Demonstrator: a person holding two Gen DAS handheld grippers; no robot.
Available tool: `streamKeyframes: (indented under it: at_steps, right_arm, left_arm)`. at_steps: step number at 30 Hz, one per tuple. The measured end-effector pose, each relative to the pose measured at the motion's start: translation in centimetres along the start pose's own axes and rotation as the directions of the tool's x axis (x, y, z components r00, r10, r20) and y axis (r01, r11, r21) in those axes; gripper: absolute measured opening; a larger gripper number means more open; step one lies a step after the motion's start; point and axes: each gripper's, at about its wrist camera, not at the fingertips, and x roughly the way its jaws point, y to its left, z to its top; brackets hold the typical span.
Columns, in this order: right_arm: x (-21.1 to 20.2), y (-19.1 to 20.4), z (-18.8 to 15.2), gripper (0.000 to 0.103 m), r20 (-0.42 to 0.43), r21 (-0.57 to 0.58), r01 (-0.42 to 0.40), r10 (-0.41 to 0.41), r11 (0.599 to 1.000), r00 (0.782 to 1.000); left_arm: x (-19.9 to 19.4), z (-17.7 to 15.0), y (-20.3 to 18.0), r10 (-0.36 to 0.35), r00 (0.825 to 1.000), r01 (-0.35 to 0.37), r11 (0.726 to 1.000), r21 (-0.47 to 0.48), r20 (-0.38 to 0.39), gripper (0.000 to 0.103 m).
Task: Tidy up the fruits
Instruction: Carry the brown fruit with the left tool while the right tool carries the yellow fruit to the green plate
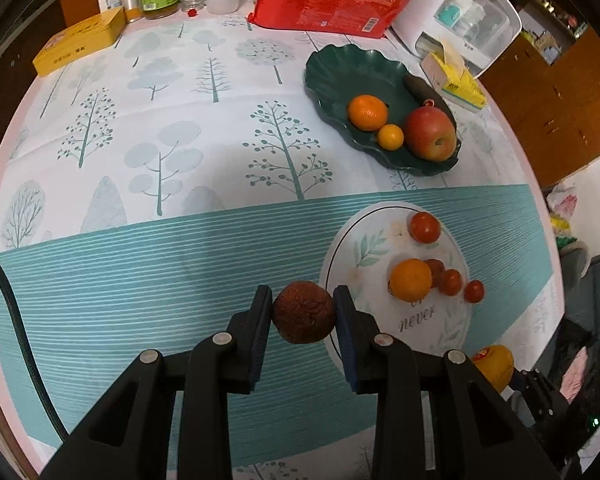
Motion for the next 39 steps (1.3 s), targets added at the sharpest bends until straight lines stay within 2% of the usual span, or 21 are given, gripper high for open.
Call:
streamKeyframes:
  at_steps: [6, 9, 17, 23, 32, 39]
  right_arm:
    - [-1.1, -2.5, 1.3, 0.050, -0.021, 0.047, 0.042, -0.041, 0.998, 0.999]
    - [-1.9, -3.9, 2.9, 0.050, -0.005, 0.048, 0.034, -0.034, 0.998, 0.999]
    - [-3.5, -7.7, 9.7, 0.050, 0.052, 0.023, 0.019, -0.020, 1.000, 0.998]
    - [-4.5, -9.2, 15.9, 0.050, 0.120, -0.046, 0.004, 0.002, 0.999, 0.993]
    - [-4.6, -9.8, 24.2, 0.050, 0.194, -0.146, -0.054, 0.083, 0.988, 0.977]
    - [-2.2, -8.9, 28.0, 0.050, 0.196, -0.213, -0.102, 0.145, 0.972, 0.970]
  left_arm:
    - [-1.9, 0.6, 0.9, 0.021, 1.000, -0.020, 0.999, -0.028, 0.017, 0.030]
    - [-3.2, 1.0, 1.1, 0.044, 0.998, -0.042, 0.998, -0.040, 0.042, 0.030]
    - [-6.5, 3.3, 0.6, 0.092, 0.992, -0.083, 0.992, -0.099, 0.089, 0.030]
    - [-8.4, 6.2, -1.4, 0.147, 0.978, -0.125, 0.981, -0.149, 0.146, 0.030]
    - [-8.7, 10.6, -5.0, 0.185, 0.964, -0.149, 0.970, -0.190, 0.192, 0.030]
    - [-7.0, 13.5, -7.8, 0.191, 0.959, -0.149, 0.968, -0.201, 0.210, 0.030]
